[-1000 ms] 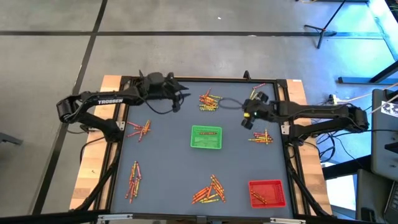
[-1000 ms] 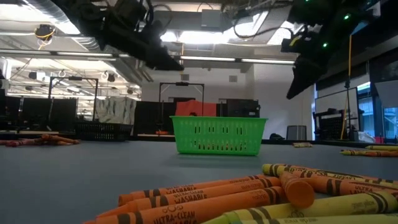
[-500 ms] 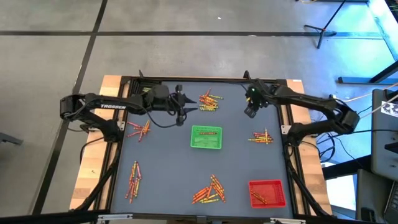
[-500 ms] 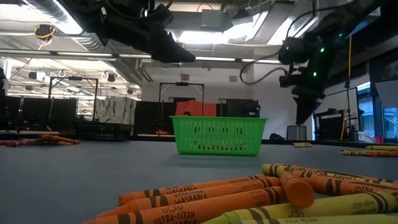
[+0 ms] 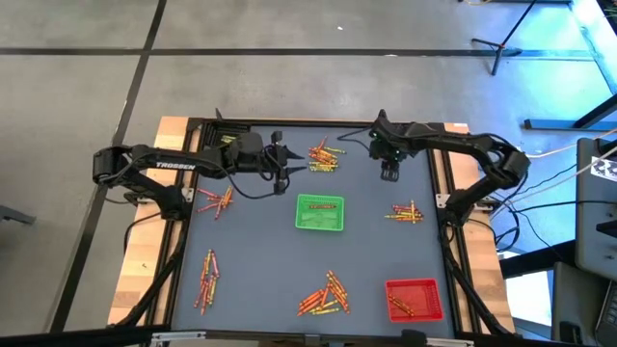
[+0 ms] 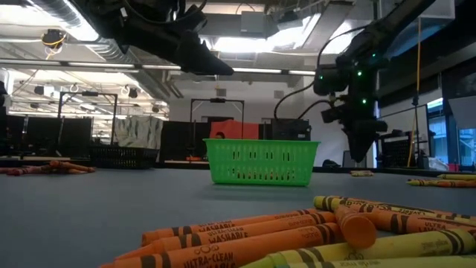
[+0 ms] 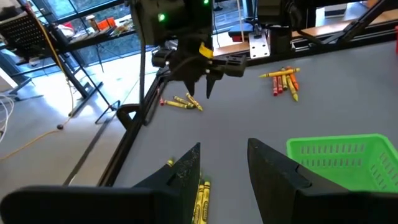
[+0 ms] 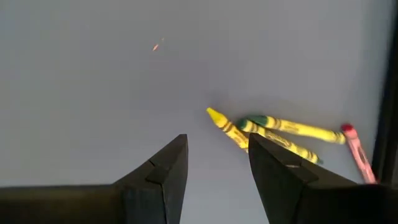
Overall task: Sort crayons
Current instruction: Put the light green crayon into the black bin
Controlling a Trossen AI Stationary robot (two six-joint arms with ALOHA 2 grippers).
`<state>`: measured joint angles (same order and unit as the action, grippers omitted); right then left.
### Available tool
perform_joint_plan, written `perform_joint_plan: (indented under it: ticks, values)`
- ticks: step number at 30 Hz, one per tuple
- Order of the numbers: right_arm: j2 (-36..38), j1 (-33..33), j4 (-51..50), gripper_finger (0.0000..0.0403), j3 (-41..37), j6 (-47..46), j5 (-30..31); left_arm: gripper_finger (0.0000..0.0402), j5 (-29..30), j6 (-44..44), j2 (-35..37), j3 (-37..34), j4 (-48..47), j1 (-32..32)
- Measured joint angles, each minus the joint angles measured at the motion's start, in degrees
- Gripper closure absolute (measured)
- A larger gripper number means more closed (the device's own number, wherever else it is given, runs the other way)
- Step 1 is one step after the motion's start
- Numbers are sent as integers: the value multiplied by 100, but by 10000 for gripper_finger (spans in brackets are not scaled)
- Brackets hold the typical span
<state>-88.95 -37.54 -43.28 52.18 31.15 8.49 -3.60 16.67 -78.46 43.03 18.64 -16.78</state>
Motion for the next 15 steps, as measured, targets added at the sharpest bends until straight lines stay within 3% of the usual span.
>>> perform_joint_plan:
  ticks: [10, 15]
  values:
    - [-485, 0, 165, 238, -2, 816, 252, 285, -2, 2, 2, 0, -21, 0]
    - [-650, 0, 375, 262, -2, 1089, 308, 285, -4, 3, 2, 0, -20, -2]
